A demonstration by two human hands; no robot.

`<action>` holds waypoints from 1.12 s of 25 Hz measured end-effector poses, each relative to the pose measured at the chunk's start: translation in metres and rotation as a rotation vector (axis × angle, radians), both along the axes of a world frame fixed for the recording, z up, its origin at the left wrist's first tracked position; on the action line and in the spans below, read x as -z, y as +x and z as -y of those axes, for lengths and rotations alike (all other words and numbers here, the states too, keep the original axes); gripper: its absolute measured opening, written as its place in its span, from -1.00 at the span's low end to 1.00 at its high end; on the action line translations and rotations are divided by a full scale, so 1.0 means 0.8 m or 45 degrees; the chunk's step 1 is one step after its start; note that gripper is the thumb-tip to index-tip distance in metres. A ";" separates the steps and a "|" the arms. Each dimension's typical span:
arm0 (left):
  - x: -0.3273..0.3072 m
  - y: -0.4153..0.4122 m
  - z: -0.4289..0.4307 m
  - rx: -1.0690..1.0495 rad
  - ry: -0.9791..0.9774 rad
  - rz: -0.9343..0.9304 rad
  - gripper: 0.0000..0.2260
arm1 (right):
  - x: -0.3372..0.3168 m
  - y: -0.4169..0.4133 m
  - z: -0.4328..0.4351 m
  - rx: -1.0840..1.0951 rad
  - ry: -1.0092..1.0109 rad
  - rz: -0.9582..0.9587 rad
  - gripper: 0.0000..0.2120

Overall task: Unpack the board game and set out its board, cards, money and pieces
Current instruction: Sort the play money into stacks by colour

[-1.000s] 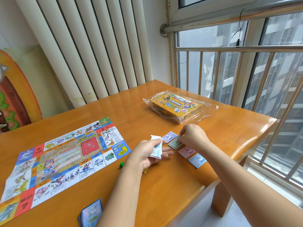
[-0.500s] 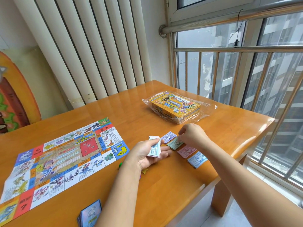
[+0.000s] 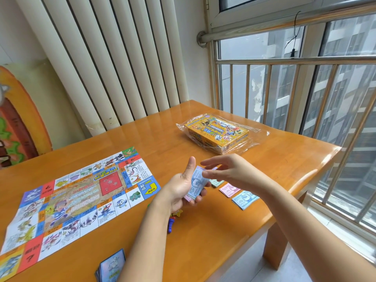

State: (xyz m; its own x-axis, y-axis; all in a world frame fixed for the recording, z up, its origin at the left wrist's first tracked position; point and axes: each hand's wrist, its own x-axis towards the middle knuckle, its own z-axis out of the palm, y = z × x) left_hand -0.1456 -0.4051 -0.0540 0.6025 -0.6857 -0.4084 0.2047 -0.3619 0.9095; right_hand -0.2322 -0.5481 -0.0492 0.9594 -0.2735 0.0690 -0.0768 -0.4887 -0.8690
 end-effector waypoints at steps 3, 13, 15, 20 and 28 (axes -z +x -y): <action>0.001 -0.003 0.004 0.000 -0.037 -0.071 -0.31 | 0.001 -0.001 -0.010 0.028 -0.107 0.041 -0.65; 0.006 -0.005 0.008 0.183 -0.110 -0.085 -0.30 | 0.010 -0.008 -0.016 0.124 0.142 0.170 -0.72; 0.003 -0.006 0.005 0.274 -0.164 -0.067 -0.48 | 0.005 -0.012 -0.002 0.122 0.175 0.163 -0.71; -0.007 -0.018 0.000 0.398 -0.316 -0.186 -0.75 | -0.016 -0.022 0.019 -0.188 0.078 0.019 -0.70; -0.007 -0.019 0.008 0.199 -0.539 -0.320 -0.74 | -0.016 -0.018 0.011 0.224 -0.145 0.189 -0.68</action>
